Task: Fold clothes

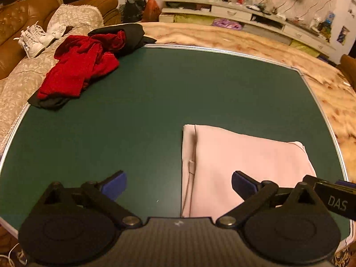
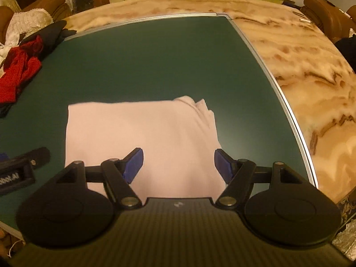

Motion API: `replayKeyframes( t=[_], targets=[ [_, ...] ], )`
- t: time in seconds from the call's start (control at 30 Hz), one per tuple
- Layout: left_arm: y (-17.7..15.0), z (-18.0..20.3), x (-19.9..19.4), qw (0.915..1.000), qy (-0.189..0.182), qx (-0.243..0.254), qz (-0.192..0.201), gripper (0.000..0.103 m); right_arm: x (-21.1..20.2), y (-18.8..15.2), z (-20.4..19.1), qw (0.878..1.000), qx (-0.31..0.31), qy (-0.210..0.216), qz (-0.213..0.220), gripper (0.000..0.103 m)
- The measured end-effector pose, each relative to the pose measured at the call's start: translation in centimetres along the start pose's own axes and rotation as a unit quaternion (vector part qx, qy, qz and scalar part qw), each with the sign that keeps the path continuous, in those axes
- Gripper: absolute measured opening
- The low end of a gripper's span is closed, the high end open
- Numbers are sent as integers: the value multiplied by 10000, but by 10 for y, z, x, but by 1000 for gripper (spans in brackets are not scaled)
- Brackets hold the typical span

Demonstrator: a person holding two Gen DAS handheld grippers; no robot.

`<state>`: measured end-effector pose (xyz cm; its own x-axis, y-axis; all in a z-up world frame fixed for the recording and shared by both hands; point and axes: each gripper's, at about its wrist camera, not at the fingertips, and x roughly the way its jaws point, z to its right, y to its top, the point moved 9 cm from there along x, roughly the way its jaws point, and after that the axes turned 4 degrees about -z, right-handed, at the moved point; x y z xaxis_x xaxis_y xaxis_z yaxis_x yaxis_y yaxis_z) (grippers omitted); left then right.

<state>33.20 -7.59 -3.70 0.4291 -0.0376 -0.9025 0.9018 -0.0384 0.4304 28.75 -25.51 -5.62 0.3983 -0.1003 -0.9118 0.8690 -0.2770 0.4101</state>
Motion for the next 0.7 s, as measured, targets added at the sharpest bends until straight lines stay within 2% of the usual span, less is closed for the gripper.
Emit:
replayKeyframes(
  t=[0.1,0.23,0.7],
  targets=[
    [6,1,1,9995,303,-41,14,103,-3,7,-2,10000,-53,-80,22,79],
    [8,7,0,9996,286,29,4,103,-7,10,-3,9999,-87,83,47,79],
    [22,16,21,9997,227,96,79,103,6,22,-1,9996,-239,175,25,79]
  ],
)
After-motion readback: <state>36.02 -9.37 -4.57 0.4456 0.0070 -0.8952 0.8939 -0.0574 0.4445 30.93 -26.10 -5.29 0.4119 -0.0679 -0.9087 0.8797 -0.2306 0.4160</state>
